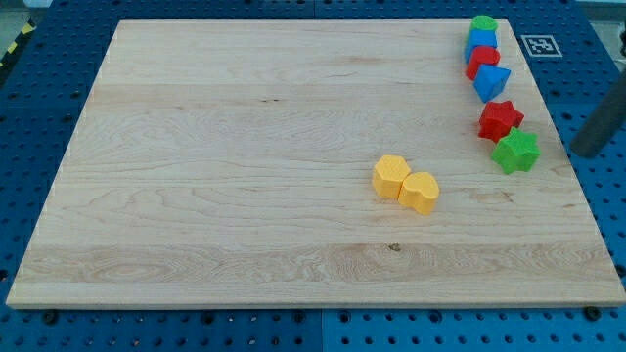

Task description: Slide the red star slightly left

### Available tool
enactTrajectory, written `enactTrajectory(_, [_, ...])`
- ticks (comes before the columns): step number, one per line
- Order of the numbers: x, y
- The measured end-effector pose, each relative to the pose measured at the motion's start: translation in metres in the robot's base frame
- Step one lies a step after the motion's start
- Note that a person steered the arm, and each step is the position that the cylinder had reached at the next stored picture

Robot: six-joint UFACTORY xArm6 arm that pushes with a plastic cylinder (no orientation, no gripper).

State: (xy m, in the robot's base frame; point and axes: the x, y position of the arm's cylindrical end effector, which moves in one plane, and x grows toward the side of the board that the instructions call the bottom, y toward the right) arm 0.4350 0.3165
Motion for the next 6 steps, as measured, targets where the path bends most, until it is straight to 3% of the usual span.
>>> enactTrajectory(4, [-0.040,-0.096])
enactTrajectory(6, [-0.021,-0.069])
